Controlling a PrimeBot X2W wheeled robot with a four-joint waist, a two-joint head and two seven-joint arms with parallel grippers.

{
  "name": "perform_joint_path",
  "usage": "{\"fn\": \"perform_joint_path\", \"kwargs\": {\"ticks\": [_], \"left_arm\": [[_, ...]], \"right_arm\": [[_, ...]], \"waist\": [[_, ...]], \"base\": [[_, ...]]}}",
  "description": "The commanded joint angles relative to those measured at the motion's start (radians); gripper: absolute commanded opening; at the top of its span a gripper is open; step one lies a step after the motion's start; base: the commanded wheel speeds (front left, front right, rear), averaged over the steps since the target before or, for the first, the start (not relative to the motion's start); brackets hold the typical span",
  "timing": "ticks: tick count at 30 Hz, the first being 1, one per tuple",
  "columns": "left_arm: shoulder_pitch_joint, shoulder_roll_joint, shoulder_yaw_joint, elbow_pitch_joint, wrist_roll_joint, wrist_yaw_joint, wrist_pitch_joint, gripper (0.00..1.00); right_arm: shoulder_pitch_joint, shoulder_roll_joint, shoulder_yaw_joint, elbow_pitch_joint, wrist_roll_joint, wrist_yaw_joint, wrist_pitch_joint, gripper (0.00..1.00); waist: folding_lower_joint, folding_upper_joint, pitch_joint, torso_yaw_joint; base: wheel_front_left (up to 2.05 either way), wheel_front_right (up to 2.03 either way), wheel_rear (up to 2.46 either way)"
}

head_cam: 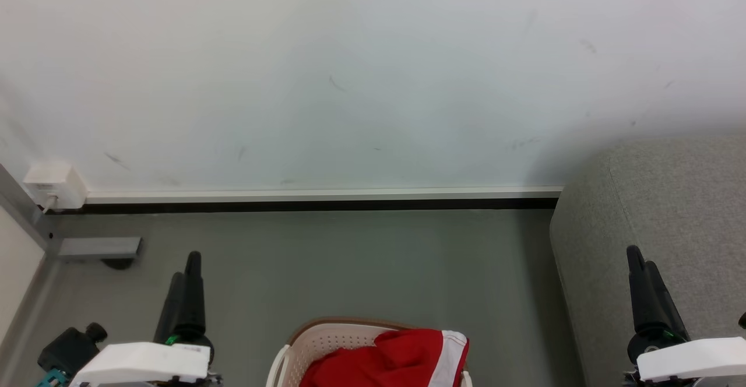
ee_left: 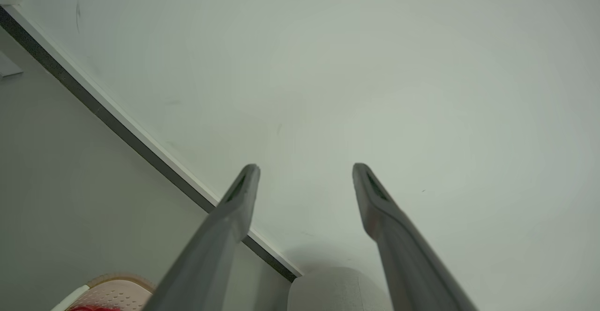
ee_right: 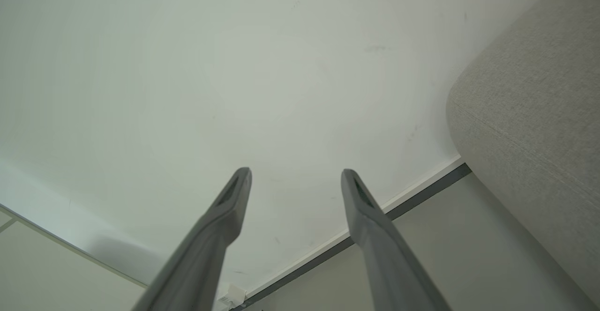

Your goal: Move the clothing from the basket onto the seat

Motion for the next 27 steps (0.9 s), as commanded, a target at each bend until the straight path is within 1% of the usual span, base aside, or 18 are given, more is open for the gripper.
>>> {"fn": "perform_joint_path", "kwargs": {"ticks": [1,6,15,27], "left_arm": [[-0.019,0.008,-0.003,-0.019,0.035,0.004,-0.011,1.00],[-0.019,0.009,-0.013,-0.019,0.136,0.021,-0.027,1.00],[-0.022,0.010,-0.028,-0.013,0.326,0.065,-0.054,1.00],[-0.020,0.011,-0.046,0.004,0.475,0.089,-0.086,1.00]], "right_arm": [[-0.030,-0.013,0.009,-0.020,-0.037,-0.001,-0.011,1.00],[-0.034,-0.024,0.030,-0.020,-0.125,-0.001,-0.027,1.00],[-0.036,-0.036,0.063,-0.010,-0.266,-0.001,-0.054,1.00],[-0.046,-0.057,0.108,0.011,-0.386,-0.001,-0.086,1.00]], "waist": [[0.0000,-0.0001,0.000,0.000],[0.0000,-0.0001,0.001,0.001],[0.0000,-0.0001,0.002,-0.001],[0.0000,-0.0001,0.003,-0.001]], "base": [[0.00,0.00,0.00],[0.00,0.00,0.00],[0.00,0.00,0.00],[0.00,0.00,0.00]]}}
